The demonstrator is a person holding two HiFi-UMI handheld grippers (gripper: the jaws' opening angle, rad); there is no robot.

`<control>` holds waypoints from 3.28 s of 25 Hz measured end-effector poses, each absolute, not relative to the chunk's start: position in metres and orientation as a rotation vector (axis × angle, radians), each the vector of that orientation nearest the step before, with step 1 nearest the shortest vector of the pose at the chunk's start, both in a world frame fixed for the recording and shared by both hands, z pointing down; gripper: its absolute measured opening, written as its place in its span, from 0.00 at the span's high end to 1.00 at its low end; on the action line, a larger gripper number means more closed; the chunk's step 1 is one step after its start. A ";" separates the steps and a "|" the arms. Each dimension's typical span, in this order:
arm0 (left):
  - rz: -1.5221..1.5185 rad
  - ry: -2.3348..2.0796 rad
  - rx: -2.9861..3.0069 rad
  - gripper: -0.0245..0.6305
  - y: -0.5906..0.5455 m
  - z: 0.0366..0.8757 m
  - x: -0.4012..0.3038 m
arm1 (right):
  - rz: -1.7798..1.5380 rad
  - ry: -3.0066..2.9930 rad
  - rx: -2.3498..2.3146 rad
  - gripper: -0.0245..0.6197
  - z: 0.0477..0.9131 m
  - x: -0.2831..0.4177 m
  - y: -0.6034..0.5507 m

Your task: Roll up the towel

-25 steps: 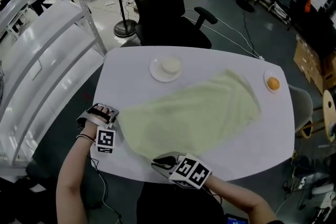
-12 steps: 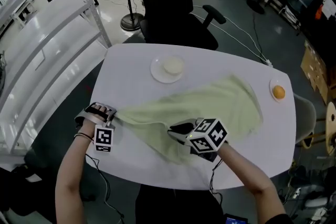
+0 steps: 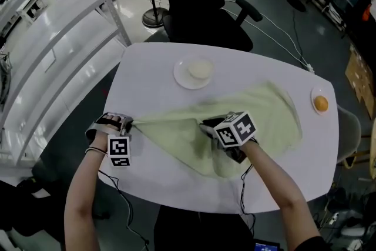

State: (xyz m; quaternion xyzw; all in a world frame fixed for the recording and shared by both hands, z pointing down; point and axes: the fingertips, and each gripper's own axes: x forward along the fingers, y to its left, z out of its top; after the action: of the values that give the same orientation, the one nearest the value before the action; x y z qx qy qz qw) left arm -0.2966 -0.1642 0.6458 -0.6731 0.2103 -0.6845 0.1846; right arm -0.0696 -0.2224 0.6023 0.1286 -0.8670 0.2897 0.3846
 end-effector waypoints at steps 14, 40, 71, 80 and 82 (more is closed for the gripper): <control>-2.022 0.834 -2.021 0.59 -0.166 0.628 -0.327 | 0.578 -2.247 0.545 0.57 0.572 -0.012 -0.227; -1.775 0.216 -1.974 0.76 -0.141 0.642 -0.256 | -0.002 -2.058 0.355 0.64 0.631 -0.007 -0.045; -1.825 0.159 -1.914 0.93 -0.068 0.636 -0.269 | -0.185 -2.008 0.267 0.92 0.595 0.011 0.014; -1.891 0.143 -1.990 0.93 -0.001 0.649 -0.294 | -0.089 -2.029 0.130 0.92 0.616 -0.009 0.073; -1.900 0.146 -1.992 0.93 -0.001 0.651 -0.295 | -0.065 -2.032 0.126 0.92 0.619 -0.011 0.070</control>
State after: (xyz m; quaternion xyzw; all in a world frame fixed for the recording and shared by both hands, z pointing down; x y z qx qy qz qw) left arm -0.2947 -0.0011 0.6512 -0.7093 0.0519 -0.6764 0.1915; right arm -0.0112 0.0699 0.6189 0.0529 -0.8493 -0.0273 0.5246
